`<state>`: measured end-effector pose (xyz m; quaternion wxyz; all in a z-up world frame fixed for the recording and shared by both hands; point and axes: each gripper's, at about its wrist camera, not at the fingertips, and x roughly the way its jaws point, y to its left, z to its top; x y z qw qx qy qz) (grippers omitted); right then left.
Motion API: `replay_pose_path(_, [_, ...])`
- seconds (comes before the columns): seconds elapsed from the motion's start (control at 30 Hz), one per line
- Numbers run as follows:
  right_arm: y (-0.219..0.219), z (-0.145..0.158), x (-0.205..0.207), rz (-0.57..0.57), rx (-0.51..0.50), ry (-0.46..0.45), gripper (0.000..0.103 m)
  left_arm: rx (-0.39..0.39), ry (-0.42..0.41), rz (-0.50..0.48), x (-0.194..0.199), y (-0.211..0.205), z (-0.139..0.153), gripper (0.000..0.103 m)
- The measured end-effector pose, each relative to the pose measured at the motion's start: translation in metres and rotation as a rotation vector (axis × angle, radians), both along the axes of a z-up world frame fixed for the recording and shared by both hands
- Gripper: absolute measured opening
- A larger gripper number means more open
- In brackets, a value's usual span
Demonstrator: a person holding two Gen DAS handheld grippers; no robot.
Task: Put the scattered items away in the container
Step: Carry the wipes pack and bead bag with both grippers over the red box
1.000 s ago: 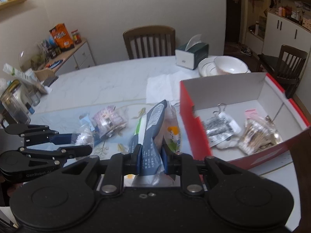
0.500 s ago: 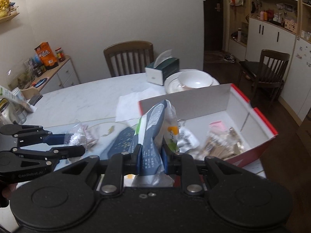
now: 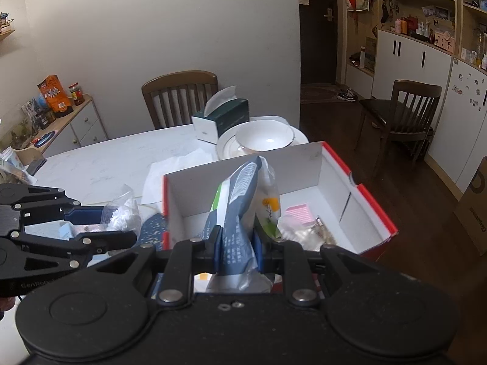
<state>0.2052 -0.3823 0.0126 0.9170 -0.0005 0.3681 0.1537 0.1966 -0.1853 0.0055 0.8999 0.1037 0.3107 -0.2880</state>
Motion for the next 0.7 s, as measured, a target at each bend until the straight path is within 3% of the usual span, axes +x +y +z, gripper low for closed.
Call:
replay_pose_path(0.33, [-0.020, -0.007, 0.034, 0.018, -0.026, -0.001, 0.020, 0.061, 0.010, -0.025, 0.026, -0.039, -0.007, 0.030])
replay_pose_path(0.7, [-0.043, -0.023, 0.087, 0.020, -0.012, 0.063, 0.020, 0.161, 0.043, -0.034, 0.055, -0.073, -0.027, 0.030])
